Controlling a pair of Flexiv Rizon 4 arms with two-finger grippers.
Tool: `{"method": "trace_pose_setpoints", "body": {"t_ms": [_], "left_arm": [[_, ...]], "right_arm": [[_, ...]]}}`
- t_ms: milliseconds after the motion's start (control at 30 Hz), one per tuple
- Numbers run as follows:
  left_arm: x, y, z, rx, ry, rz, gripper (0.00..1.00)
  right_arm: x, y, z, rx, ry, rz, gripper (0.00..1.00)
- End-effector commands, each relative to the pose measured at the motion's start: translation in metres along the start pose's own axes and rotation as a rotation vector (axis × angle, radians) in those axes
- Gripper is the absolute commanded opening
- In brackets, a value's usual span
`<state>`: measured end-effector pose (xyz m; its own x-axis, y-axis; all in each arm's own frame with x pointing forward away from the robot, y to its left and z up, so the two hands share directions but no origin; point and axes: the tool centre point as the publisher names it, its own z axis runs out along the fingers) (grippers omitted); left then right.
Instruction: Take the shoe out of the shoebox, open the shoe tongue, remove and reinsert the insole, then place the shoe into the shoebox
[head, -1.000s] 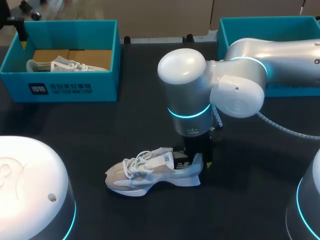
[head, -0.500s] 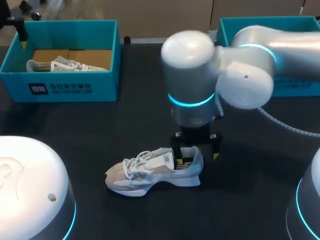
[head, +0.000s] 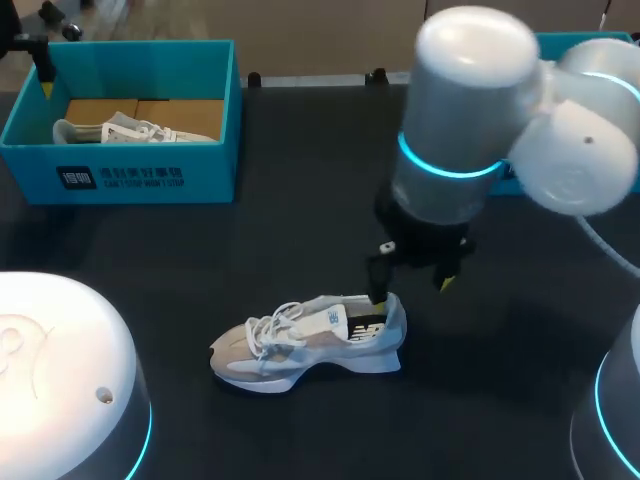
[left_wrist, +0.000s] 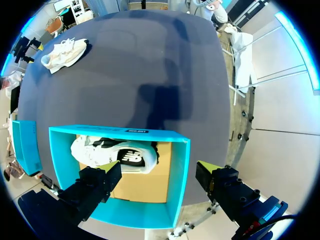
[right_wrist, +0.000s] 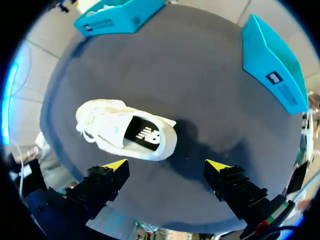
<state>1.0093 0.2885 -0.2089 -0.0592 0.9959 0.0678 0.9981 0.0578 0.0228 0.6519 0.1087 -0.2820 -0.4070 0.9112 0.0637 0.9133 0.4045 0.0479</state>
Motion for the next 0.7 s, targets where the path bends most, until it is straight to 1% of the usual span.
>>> {"method": "trace_pose_setpoints", "body": {"t_ms": [33,200,233,300,367,433,500,533,567,600,633,700], "left_arm": [[0.000,-0.002,0.000,-0.003,0.002,0.001,1.00],[0.000,-0.002,0.000,-0.003,0.002,0.001,1.00],[0.000,-0.002,0.000,-0.003,0.002,0.001,1.00],[0.000,-0.002,0.000,-0.003,0.002,0.001,1.00],[0.000,-0.002,0.000,-0.003,0.002,0.001,1.00],[0.000,-0.002,0.000,-0.003,0.002,0.001,1.00],[0.000,-0.002,0.000,-0.003,0.002,0.001,1.00],[0.000,-0.002,0.000,-0.003,0.002,0.001,1.00],[0.000,-0.002,0.000,-0.003,0.002,0.001,1.00],[0.000,-0.002,0.000,-0.003,0.002,0.001,1.00],[0.000,-0.002,0.000,-0.003,0.002,0.001,1.00],[0.000,-0.002,0.000,-0.003,0.002,0.001,1.00]], "right_arm": [[-0.027,-0.013,-0.002,-0.103,0.352,-0.103,1.00],[-0.027,-0.013,-0.002,-0.103,0.352,-0.103,1.00],[-0.029,-0.012,0.005,-0.120,0.387,-0.101,1.00],[-0.039,-0.014,0.009,-0.233,0.442,-0.118,1.00],[-0.053,-0.016,0.007,-0.342,0.533,-0.167,1.00],[-0.067,-0.017,0.004,-0.408,0.573,-0.213,1.00],[-0.081,-0.018,0.002,-0.513,0.634,-0.298,1.00],[-0.086,-0.019,0.001,-0.593,0.697,-0.378,1.00],[-0.091,-0.021,0.001,-0.663,0.811,-0.465,1.00],[-0.093,-0.025,0.001,-0.701,0.950,-0.611,1.00],[-0.094,-0.031,0.003,-0.713,1.049,-0.776,1.00],[-0.094,-0.031,0.003,-0.713,1.049,-0.776,1.00]]}}
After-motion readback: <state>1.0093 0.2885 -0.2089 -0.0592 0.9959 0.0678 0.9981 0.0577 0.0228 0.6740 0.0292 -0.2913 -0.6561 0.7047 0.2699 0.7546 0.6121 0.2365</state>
